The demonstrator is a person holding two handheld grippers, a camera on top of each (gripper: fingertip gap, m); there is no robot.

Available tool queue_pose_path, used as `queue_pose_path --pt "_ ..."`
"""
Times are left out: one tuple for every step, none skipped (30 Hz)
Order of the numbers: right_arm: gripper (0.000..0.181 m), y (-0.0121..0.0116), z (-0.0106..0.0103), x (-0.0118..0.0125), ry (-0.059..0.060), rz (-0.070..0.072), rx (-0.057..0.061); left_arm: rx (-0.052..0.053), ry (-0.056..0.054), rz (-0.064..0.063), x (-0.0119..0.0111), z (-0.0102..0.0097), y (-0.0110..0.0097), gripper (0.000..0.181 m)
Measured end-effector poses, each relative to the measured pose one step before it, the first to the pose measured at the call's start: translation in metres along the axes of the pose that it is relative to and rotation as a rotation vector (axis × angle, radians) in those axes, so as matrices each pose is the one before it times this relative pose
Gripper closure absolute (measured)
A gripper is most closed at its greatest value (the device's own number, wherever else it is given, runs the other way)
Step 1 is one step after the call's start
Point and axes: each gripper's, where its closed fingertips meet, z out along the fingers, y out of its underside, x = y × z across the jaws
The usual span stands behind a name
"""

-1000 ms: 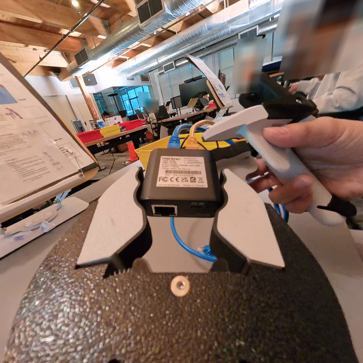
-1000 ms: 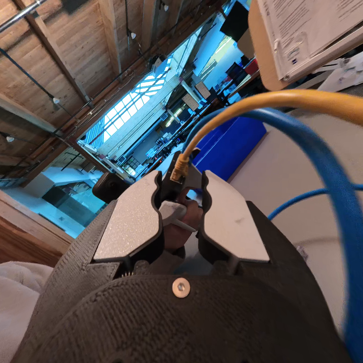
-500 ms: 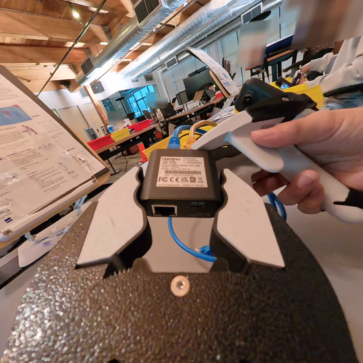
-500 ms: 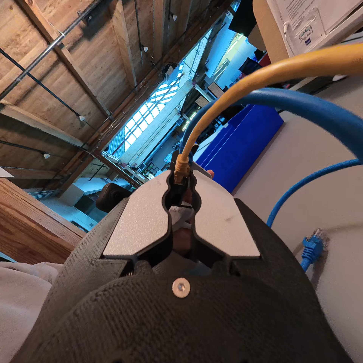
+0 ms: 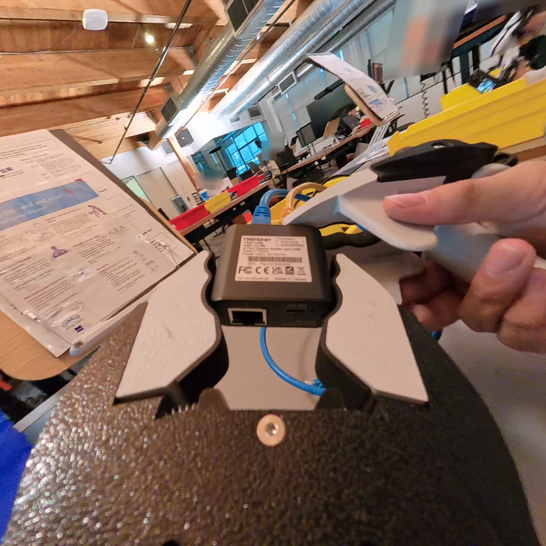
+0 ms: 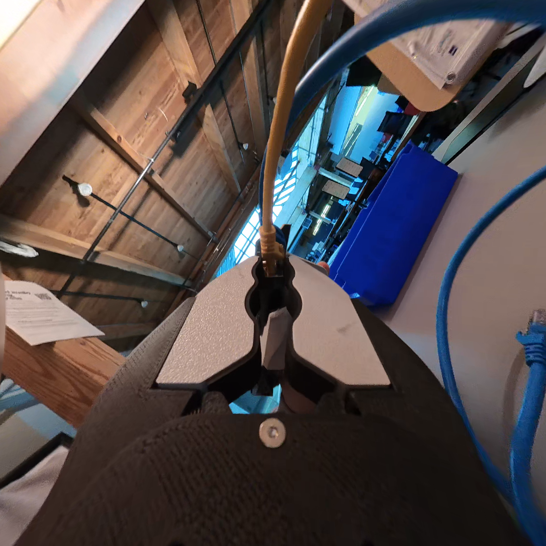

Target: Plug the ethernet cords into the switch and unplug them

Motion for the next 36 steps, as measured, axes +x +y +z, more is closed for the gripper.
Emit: queue_pose_path --pt "0.169 -0.00135 -0.00048 0.0014 0.0081 0.0103 0.0179 -0.0089 -0.0142 0.0108 -0.00003 0.00108 0.00105 0.109" --pt "0.169 -0.00061 -0.00029 0.00064 0.0055 -0.001 0.012 -0.0045 -0.009 0.0023 0.00031 0.00089 0.00073 0.108" --pt "0.169 -0.00027 -0.00001 -0.00031 0.0001 -0.0068 0.0071 0.0028 -0.0046 -0.0088 0.00014 0.00033 0.00005 0.109" --pt "0.169 -0.00044 0.0 0.00016 0.0081 -0.0064 0.012 0.004 -0.0048 -0.0075 0.00004 0.00025 -0.00025 0.108" --pt "0.168 -0.00073 -0.00012 -0.00013 0.0043 -0.0063 0.0159 0.0004 -0.0051 -0.0045 0.00001 0.00042 0.00006 0.108" --pt "0.169 -0.00064 0.00004 -0.00023 -0.0012 -0.0002 0.0148 0.0029 -0.0068 -0.0076 0.00002 0.00043 -0.0004 0.108" --pt "0.169 -0.00061 -0.00041 0.00049 0.0016 0.0012 0.0122 0.0004 -0.007 -0.0062 0.00012 0.00044 -0.00015 0.108" --pt "0.169 -0.00024 -0.00034 0.00058 0.0018 -0.0084 0.0025 -0.0015 -0.0036 0.0019 0.00017 0.0003 0.00025 0.109" --pt "0.169 -0.00022 -0.00016 0.0003 -0.0018 0.0018 0.0033 0.0003 -0.0003 -0.0018 0.00019 0.00007 0.00026 0.109" --pt "0.169 0.00024 0.00009 0.0003 0.0002 -0.0011 0.0014 0.0017 0.0027 -0.01 0.0001 0.00007 0.00019 0.109" --pt "0.169 0.00064 0.00038 -0.00039 -0.0074 -0.0053 -0.0045 0.0028 0.0007 -0.0044 -0.00037 -0.00026 0.00012 0.109" --pt "0.169 0.00014 0.00005 0.00002 -0.0058 0.0026 -0.0024 0.003 -0.0009 0.0012 -0.00031 -0.0002 -0.00019 0.109" --pt "0.169 -0.00029 -0.00032 0.00079 0.0003 0.006 0.0021 -0.0034 0.0024 -0.0005 0.0002 0.00015 0.00045 0.109" --pt "0.169 0.0006 0.00006 -0.00025 -0.0079 -0.0048 -0.0064 -0.0016 0.0041 -0.0046 0.0002 0.00021 0.00032 0.109" --pt "0.169 0.00052 -0.00005 0.00017 -0.0034 -0.0041 -0.0095 0.0017 0.0 -0.001 -0.00008 -0.00002 0.00015 0.109" --pt "0.169 -0.00014 -0.00057 0.00166 0.0122 -0.0052 -0.0018 -0.0065 -0.0004 0.0034 0.00032 0.00037 0.00158 0.109" --pt "0.169 0.00027 -0.00028 0.0009 0.0064 -0.0223 -0.0083 -0.0084 0.0015 -0.0022 0.00039 0.00063 0.00213 0.109" --pt "0.17 0.00006 0.00004 0.00099 0.0049 -0.0287 -0.0089 0.0002 -0.0027 -0.0056 0.00017 0.00034 0.00094 0.109" --pt "0.17 -0.00043 0.00035 0.0017 0.0088 -0.0212 -0.0026 -0.0052 -0.0077 -0.0026 -0.00026 0.00057 0.00135 0.109" --pt "0.17 -0.00032 0.00082 0.00076 -0.0015 -0.02 -0.0088 -0.0043 -0.0114 -0.0021 -0.0006 0.00062 0.00105 0.109" --pt "0.17 -0.00023 0.00081 0.00081 -0.0011 -0.0236 -0.01 0.0 -0.0164 0.0025 -0.00108 0.00042 0.00042 0.109" --pt "0.17 -0.00057 0.00074 0.00044 0.0006 -0.0192 -0.0018 -0.0015 -0.0167 0.0023 -0.00088 0.00048 0.00046 0.109" --pt "0.17 -0.00029 0.00106 -0.00084 -0.0105 -0.0113 -0.0043 0.0014 -0.0133 -0.0024 -0.00088 0.00012 -0.00012 0.109" --pt "0.17 0.00041 0.00114 -0.00037 -0.011 -0.0021 -0.0104 0.005 -0.0143 0.0074 -0.0014 -0.00031 -0.0006 0.109" --pt "0.17 0.00009 0.00098 -0.00079 -0.013 0.0005 -0.0025 0.0019 -0.0129 0.0105 -0.00133 -0.00055 -0.0005 0.109" --pt "0.17 0.00041 0.00054 -0.00105 -0.0154 -0.0048 -0.0053 0.0041 -0.0095 0.0111 -0.00098 -0.00056 -0.00102 0.109" --pt "0.17 0.00005 0.00024 0.00018 -0.0061 -0.0009 -0.0017 0.0005 -0.0065 0.0133 -0.00072 -0.00024 -0.00036 0.109" --pt "0.17 -0.00003 0.00041 -0.00141 -0.0189 0.0109 -0.0018 0.0009 0.0006 0.0027 -0.00029 -0.0001 -0.00041 0.109" --pt "0.169 0.00062 0.00037 -0.00269 -0.0274 0.0077 -0.0093 0.0121 0.0046 0.0048 -0.00044 -0.0009 -0.00171 0.109" --pt "0.169 0.00029 0.00025 -0.00112 -0.0033 -0.0109 -0.001 0.0111 0.0051 0.0146 -0.00033 -0.0011 -0.00185 0.109" --pt "0.169 0.00001 0.00005 -0.00129 -0.0069 -0.003 -0.0013 0.0032 0.0064 0.0111 -0.00017 -0.0006 -0.00094 0.109" --pt "0.169 -0.00011 -0.00001 -0.00201 -0.0185 0.0134 -0.0041 0.008 0.0089 -0.0042 0.00019 -0.00046 -0.00155 0.109" --pt "0.169 -0.00058 -0.00031 -0.00114 -0.0068 0.0053 0.0037 0.0067 0.0065 -0.0081 0.00037 -0.00003 -0.00161 0.109" --pt "0.169 -0.00075 -0.00039 0.00013 0.0067 -0.004 0.0082 -0.0012 0.002 -0.0006 0.00036 0.00016 -0.00061 0.109" --pt "0.169 -0.00001 -0.00005 -0.00059 -0.0007 -0.004 0.0041 -0.0014 -0.0012 0.0028 0.00026 0.00026 -0.00026 0.109" --pt "0.169 0.00008 0.00011 -0.00101 -0.0061 0.0031 0.0013 0.0058 -0.0009 -0.0025 -0.00001 -0.00021 -0.00086 0.109"
